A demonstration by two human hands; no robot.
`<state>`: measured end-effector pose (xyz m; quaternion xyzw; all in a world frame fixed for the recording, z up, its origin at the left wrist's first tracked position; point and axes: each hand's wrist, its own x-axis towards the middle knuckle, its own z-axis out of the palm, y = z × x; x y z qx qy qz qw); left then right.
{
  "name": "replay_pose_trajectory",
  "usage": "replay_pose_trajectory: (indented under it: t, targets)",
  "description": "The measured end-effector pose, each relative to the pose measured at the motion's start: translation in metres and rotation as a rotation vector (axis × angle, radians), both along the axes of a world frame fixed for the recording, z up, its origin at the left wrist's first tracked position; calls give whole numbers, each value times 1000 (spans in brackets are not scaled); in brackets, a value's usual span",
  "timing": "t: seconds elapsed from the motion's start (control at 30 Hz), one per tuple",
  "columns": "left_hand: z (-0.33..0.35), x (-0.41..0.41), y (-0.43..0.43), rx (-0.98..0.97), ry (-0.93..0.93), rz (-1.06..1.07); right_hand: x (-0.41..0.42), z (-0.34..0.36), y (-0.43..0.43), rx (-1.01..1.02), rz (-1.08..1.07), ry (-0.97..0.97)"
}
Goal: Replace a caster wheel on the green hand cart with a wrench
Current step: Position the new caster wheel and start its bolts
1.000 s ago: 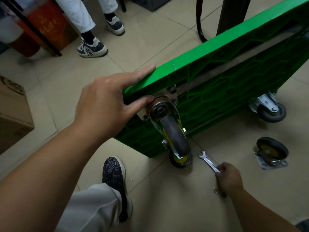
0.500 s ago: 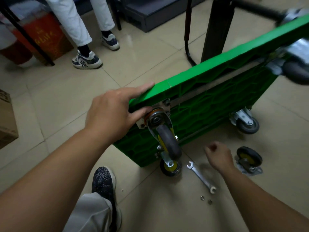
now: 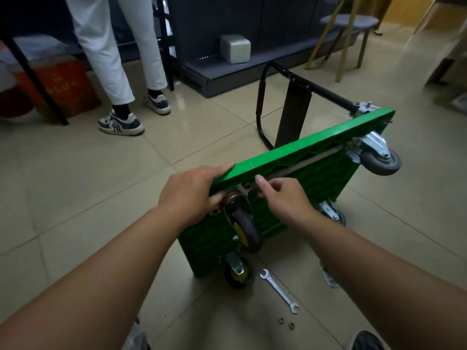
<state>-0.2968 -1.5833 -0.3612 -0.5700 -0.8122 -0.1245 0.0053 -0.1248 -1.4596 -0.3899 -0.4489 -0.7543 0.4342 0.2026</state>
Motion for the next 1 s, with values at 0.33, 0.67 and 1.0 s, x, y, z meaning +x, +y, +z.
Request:
replay_pose_trajectory:
  t: [0.33, 0.67, 1.0]
  targets:
    - [-5, -5, 1, 30, -2, -2, -25, -1, 3, -178, -120, 111]
    - [-5, -4, 1, 45, 19, -3, -26, -9, -14, -33, -208, 187]
    - [-5, -5, 1, 34, 16, 4, -26, -14, -22, -45, -206, 316]
